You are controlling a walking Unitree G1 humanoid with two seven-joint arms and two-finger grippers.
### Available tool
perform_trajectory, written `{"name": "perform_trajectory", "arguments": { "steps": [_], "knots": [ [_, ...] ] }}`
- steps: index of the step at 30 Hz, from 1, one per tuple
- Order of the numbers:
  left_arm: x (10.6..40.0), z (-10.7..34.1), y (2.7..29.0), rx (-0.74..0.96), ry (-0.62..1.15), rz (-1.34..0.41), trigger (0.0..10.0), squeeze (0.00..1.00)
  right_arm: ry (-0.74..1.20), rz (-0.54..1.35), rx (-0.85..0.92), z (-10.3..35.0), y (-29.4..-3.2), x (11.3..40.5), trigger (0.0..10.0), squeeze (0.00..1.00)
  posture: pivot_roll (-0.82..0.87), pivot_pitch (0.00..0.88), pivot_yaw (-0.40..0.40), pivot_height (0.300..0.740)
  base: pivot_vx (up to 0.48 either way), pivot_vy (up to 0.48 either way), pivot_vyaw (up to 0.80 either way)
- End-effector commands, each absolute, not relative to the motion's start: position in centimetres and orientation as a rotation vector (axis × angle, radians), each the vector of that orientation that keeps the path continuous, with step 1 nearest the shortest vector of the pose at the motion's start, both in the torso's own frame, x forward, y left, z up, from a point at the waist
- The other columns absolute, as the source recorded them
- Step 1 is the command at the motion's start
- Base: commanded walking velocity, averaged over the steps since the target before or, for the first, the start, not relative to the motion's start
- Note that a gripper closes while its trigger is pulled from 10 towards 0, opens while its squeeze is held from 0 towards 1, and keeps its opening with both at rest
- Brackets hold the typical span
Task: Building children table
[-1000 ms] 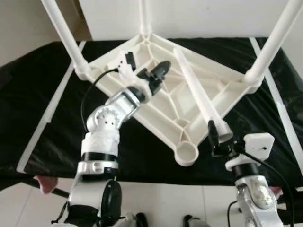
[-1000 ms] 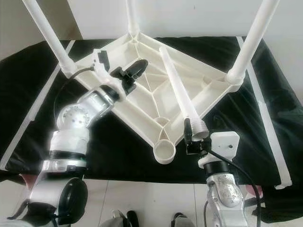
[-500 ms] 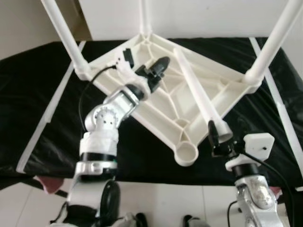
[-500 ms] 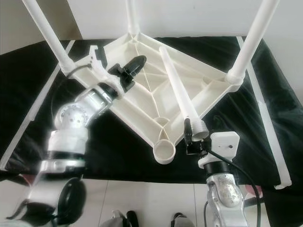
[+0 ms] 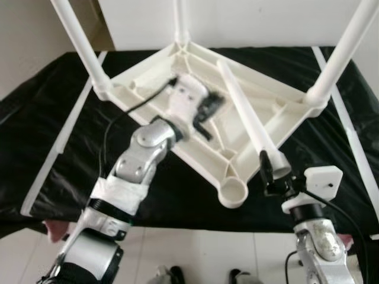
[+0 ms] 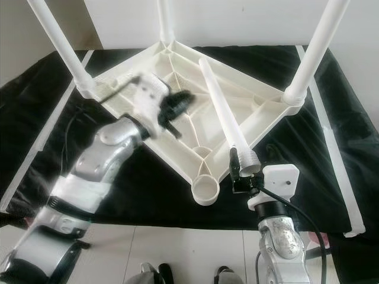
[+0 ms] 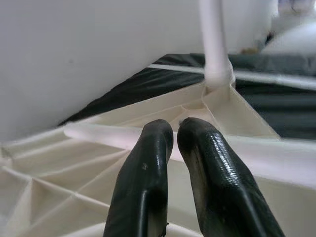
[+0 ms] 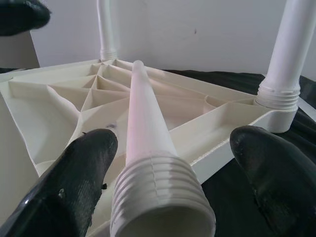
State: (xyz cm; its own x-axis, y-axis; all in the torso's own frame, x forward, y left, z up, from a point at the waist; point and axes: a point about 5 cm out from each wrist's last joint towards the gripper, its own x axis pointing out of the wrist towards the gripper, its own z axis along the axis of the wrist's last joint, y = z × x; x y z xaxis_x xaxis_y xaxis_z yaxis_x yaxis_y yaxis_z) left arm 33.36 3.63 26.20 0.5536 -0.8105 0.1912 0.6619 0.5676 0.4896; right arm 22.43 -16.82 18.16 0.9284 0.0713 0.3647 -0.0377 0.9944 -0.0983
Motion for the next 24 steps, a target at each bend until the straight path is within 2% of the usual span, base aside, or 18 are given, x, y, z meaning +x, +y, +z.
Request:
{"name": "perform_trajectory", "arguments": {
  "steps": [1,2,3,4,5,6,7,19,24],
  "knots": [
    [33.39,25.66,3.63,0.510,-0.459,-0.869,10.0,1.00,-0.376,0.058,-0.081,18.06,-16.68,22.29,10.0,0.00,-0.16,0.165,0.086,0.740,0.000,0.000,0.00],
    [33.31,25.47,3.55,0.567,-0.483,-0.862,10.0,0.08,-0.377,0.057,-0.082,18.06,-16.68,22.30,10.0,0.00,-0.16,0.164,0.086,0.740,0.000,0.000,0.00],
    [33.31,25.47,3.55,0.567,-0.483,-0.862,10.0,0.08,-0.377,0.057,-0.082,18.06,-16.68,22.30,10.0,0.00,-0.16,0.164,0.086,0.740,0.000,0.000,0.00],
    [33.26,25.27,3.48,0.609,-0.501,-0.858,10.0,0.00,-0.378,0.057,-0.082,18.07,-16.69,22.30,10.0,0.00,-0.16,0.165,0.086,0.740,0.000,0.000,0.00],
    [33.23,25.20,3.52,0.600,-0.516,-0.861,10.0,0.80,-0.379,0.057,-0.082,18.08,-16.69,22.31,10.0,0.00,-0.16,0.164,0.086,0.740,0.000,0.000,0.00],
    [33.23,25.20,3.52,0.600,-0.516,-0.861,10.0,0.80,-0.379,0.057,-0.082,18.08,-16.69,22.31,10.0,0.00,-0.16,0.164,0.086,0.740,0.000,0.000,0.00],
    [33.22,25.19,3.56,0.603,-0.523,-0.862,10.0,1.00,-0.378,0.057,-0.082,18.07,-16.69,22.32,10.0,0.00,-0.16,0.163,0.085,0.740,0.000,0.000,0.00],
    [33.39,25.14,3.50,0.841,-0.631,-0.835,10.0,1.00,-0.376,0.058,-0.080,18.06,-16.62,22.31,10.0,0.00,-0.16,0.168,0.089,0.740,0.000,0.000,0.00],
    [33.56,24.93,3.49,0.829,-0.626,-0.842,10.0,1.00,-0.376,0.057,-0.079,18.03,-16.58,22.31,10.0,0.00,-0.16,0.166,0.090,0.740,0.000,0.000,0.00]
  ]
}}
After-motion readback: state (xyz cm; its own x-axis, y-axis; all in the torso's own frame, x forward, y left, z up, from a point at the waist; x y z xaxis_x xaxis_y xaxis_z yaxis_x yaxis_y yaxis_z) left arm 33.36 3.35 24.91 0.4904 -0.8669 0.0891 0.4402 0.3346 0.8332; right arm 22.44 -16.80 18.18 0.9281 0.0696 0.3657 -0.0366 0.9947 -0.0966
